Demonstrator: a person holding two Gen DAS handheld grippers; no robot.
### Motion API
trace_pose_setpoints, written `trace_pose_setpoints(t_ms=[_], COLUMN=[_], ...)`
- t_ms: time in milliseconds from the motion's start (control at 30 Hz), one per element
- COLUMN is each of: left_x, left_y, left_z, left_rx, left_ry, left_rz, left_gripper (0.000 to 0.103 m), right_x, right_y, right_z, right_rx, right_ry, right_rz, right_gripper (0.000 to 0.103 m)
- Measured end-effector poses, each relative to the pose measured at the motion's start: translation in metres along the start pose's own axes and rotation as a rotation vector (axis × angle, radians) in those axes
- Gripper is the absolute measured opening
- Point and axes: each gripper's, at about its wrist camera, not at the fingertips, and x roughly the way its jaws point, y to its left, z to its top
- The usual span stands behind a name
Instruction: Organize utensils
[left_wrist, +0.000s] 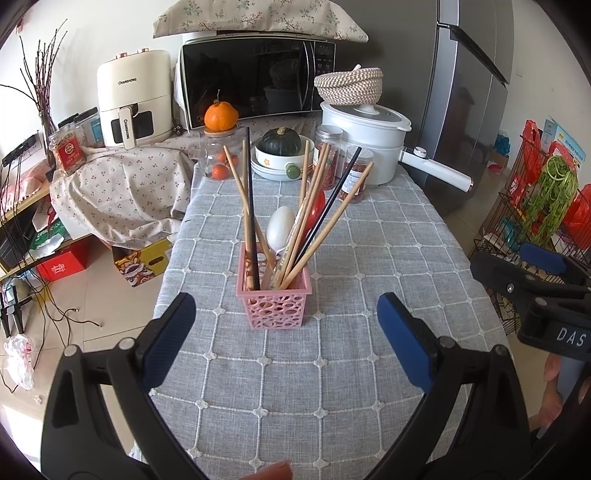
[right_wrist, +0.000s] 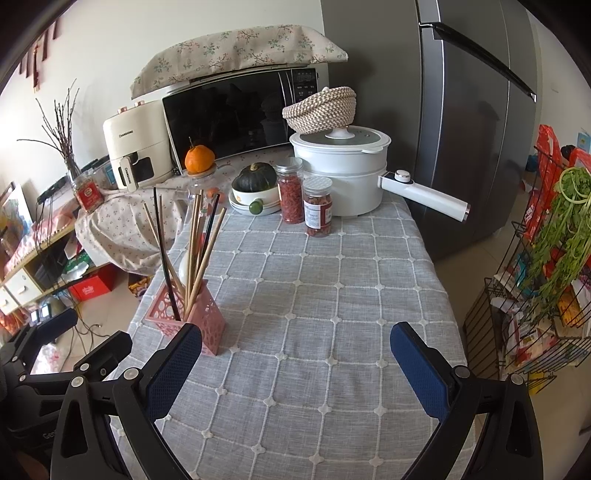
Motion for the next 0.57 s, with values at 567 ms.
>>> trace_pose_setpoints(t_ms=[567], left_x=[0.0073], left_y=[0.0039], left_z=[0.0004], left_rx=[-0.003], left_ry=[0.019], left_rz=[-0.002], left_gripper=[0.099], right_x=[0.0057], right_y=[0.0006], right_z=[-0.0058], right_rx=[0.006], right_ry=[0.014], right_rz=[0.000], right_gripper=[0.103])
